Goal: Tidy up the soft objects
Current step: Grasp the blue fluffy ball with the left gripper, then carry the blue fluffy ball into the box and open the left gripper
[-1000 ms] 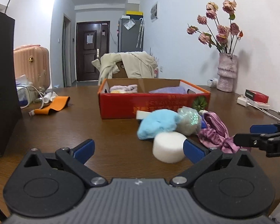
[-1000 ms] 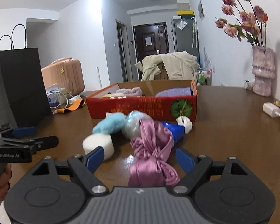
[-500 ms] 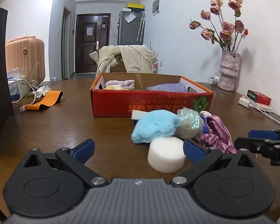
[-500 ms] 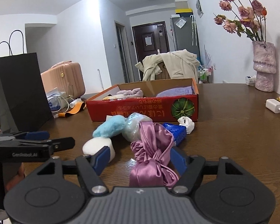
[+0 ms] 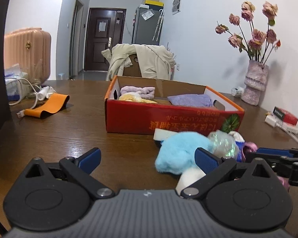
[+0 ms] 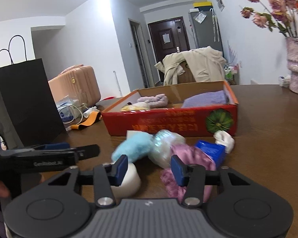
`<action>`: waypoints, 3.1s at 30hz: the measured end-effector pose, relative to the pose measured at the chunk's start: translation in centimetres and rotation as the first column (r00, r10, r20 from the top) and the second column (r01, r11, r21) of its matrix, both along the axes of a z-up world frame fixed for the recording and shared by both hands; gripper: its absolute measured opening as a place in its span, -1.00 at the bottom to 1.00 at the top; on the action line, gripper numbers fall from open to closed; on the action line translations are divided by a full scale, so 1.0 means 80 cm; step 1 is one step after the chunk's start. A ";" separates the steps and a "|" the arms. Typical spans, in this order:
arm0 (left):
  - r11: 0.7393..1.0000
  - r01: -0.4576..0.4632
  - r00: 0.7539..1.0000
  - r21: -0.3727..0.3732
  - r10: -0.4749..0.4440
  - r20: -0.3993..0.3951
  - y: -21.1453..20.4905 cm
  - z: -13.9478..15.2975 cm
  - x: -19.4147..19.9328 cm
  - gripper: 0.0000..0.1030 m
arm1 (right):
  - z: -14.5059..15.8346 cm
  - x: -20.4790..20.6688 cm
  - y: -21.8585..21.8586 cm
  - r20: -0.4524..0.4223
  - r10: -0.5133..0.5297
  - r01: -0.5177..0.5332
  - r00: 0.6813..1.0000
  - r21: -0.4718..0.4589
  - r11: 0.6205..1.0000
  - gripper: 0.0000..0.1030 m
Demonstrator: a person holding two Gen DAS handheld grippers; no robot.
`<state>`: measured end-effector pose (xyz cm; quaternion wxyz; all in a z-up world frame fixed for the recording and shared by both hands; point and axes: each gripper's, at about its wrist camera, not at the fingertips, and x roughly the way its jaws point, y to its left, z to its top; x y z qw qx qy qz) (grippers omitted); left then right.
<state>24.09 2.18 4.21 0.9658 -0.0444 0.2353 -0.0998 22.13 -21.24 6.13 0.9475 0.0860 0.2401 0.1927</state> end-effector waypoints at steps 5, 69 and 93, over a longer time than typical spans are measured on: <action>0.989 0.101 0.988 -0.105 -0.113 -0.107 0.013 -0.009 0.047 0.68 | 0.014 0.045 0.026 0.007 0.022 -0.022 1.000 0.002 1.000 -0.10; 0.942 0.175 0.931 -0.288 -0.253 -0.263 -0.036 0.084 0.362 -0.32 | 0.076 0.395 -0.018 -0.223 0.064 -0.053 0.973 0.056 0.997 -0.31; 0.996 0.090 0.971 -0.028 -0.094 -0.220 -0.006 0.135 0.315 -0.09 | 0.117 0.352 -0.038 -0.109 0.004 -0.019 0.994 -0.133 0.991 -0.47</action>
